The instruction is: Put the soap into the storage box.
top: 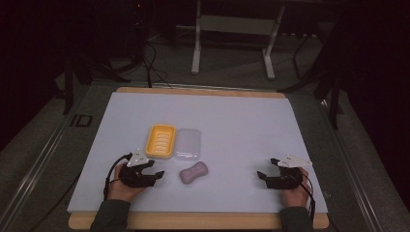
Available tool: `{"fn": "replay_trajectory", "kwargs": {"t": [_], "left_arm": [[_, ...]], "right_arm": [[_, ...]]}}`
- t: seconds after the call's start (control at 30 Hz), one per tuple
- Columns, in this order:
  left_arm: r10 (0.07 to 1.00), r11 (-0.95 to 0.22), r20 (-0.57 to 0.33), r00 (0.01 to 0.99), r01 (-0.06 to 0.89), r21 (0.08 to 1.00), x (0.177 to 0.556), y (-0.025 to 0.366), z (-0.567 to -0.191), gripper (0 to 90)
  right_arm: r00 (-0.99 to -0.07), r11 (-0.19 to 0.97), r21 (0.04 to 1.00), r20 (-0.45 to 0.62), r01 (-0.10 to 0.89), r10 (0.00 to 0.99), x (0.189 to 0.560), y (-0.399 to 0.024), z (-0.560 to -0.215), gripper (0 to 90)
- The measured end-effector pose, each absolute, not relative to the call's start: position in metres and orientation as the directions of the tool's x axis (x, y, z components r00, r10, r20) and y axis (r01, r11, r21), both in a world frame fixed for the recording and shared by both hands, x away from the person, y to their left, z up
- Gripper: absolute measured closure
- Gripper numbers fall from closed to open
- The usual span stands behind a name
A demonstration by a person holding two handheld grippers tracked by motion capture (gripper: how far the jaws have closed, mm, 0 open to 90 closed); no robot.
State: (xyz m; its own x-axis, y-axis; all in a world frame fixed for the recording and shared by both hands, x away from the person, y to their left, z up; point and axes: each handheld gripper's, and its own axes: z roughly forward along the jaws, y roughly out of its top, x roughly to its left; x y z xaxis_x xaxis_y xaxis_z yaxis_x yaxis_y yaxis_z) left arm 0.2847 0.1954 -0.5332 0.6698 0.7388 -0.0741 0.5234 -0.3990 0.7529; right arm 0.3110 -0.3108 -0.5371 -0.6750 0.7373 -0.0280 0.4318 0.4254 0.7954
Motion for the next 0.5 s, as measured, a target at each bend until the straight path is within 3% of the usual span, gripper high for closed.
{"fn": "replay_trajectory", "kwargs": {"t": [0.5], "left_arm": [[0.730, -0.433, -0.061, 0.681, 0.529, 0.730, 0.2816, 0.1871, -0.5313, 40.1]], "right_arm": [[-0.672, 0.395, 0.826, -0.027, 0.401, 0.740, 0.3069, -0.3143, -0.5359, 20.6]]}}
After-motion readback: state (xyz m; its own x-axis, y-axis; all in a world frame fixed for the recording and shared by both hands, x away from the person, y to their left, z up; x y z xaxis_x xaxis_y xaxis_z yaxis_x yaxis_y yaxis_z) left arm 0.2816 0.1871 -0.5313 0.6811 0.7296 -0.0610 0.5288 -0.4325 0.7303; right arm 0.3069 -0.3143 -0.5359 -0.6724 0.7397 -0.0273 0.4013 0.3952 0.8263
